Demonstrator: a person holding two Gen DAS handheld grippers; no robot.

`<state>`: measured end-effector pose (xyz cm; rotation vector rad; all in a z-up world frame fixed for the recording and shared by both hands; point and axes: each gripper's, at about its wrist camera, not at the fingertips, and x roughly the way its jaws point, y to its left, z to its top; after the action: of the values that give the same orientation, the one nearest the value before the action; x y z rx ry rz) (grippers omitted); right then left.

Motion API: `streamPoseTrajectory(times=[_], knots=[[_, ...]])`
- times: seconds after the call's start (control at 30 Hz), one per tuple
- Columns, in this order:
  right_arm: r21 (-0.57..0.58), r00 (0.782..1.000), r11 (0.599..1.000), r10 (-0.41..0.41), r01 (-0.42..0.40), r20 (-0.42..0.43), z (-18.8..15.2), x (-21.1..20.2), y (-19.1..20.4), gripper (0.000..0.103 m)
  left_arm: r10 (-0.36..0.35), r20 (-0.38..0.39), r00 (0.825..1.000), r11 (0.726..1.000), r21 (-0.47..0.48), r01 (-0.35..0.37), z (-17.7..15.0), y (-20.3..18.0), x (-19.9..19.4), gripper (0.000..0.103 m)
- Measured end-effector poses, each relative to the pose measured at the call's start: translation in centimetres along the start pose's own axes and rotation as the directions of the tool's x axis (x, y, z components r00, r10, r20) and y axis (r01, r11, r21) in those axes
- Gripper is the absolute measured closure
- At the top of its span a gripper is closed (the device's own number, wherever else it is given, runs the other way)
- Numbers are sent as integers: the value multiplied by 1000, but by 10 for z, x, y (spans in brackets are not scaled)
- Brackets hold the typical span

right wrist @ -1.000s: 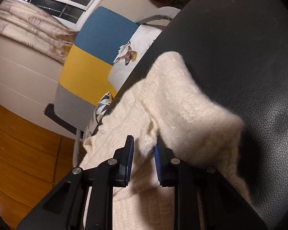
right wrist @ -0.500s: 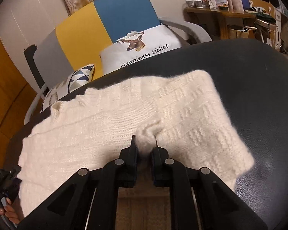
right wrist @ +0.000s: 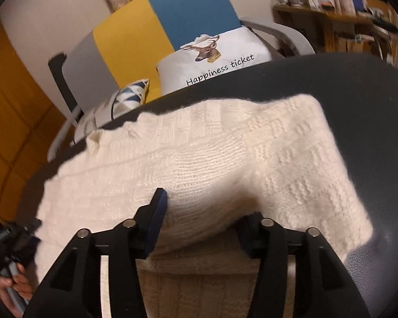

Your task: Fold clothes

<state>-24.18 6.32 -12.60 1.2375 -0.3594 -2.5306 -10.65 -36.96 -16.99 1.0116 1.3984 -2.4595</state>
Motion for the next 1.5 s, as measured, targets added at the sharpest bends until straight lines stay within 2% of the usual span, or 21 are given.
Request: streamPoseTrajectory(times=[0.07, 0.1, 0.2, 0.27, 0.43, 0.47, 0.53, 0.6, 0.73, 0.83, 0.9, 1.0, 1.07, 1.1, 1.23, 1.4, 1.5], knots=[[19, 1000, 1000, 0, 0, 2, 2, 0, 1, 46, 0, -4, 1000, 1000, 4, 0, 0, 0, 0, 79], [30, 1000, 1000, 1, -1, 3, 3, 0, 1, 47, 1, -6, 1000, 1000, 6, -1, 0, 0, 0, 79], [22, 999, 999, -37, 37, 22, 6, -5, 2, 95, 5, -4, 1000, 1000, 21, -5, 0, -1, 0, 79], [-6, 998, 998, -59, 59, 31, 9, -9, 8, 95, 10, 2, 1000, 999, 31, -10, -1, -2, 0, 79], [-51, 991, 999, -5, 12, 135, 23, -39, 22, 95, 23, 33, 999, 999, 47, -24, -5, -2, -3, 80], [-63, 990, 998, -19, 28, 139, 24, -40, 24, 95, 29, 40, 999, 998, 55, -32, -6, -2, -4, 80], [-71, 993, 995, -67, 75, 99, 21, -30, 19, 95, 50, 51, 997, 996, 77, -54, -6, -5, -5, 80], [-38, 997, 997, -73, 74, 24, 13, -9, 6, 95, 63, 76, 995, 994, 81, -69, -5, -6, -8, 80], [75, 999, 997, 29, -31, 34, 4, -6, -16, 95, 35, 78, 996, 998, 46, -39, -1, 2, -11, 86], [69, 990, 992, 101, -108, 94, 10, -22, -13, 95, -1, 111, 994, 999, 41, -4, 2, 5, -19, 88], [70, 979, 984, 151, -162, 140, 14, -33, -7, 95, -1, 116, 993, 1000, 13, 0, 3, 9, -20, 88], [84, 984, 987, 127, -138, 125, 17, -29, -4, 95, 8, 92, 996, 1000, -20, -6, 1, 14, -15, 89], [133, 995, 987, 89, -94, 40, 13, -7, -14, 91, 10, 78, 997, 1000, -4, -9, -1, 13, -15, 87], [170, 995, 980, 101, -103, 20, 9, 0, -22, 91, 2, 69, 998, 1000, -4, -2, -1, 12, -17, 82], [262, 982, 946, 185, -190, 43, -1, -4, -41, 89, -29, 39, 999, 999, -33, 31, 0, 14, -30, 77], [172, 992, 977, 127, -128, 15, -18, -34, -36, 82, -96, 71, 993, 995, 5, 96, -2, 5, -60, 77], [105, 997, 991, 75, -79, 34, -25, -52, -29, 82, -136, 80, 988, 988, 78, 130, 7, -19, -58, 77]])
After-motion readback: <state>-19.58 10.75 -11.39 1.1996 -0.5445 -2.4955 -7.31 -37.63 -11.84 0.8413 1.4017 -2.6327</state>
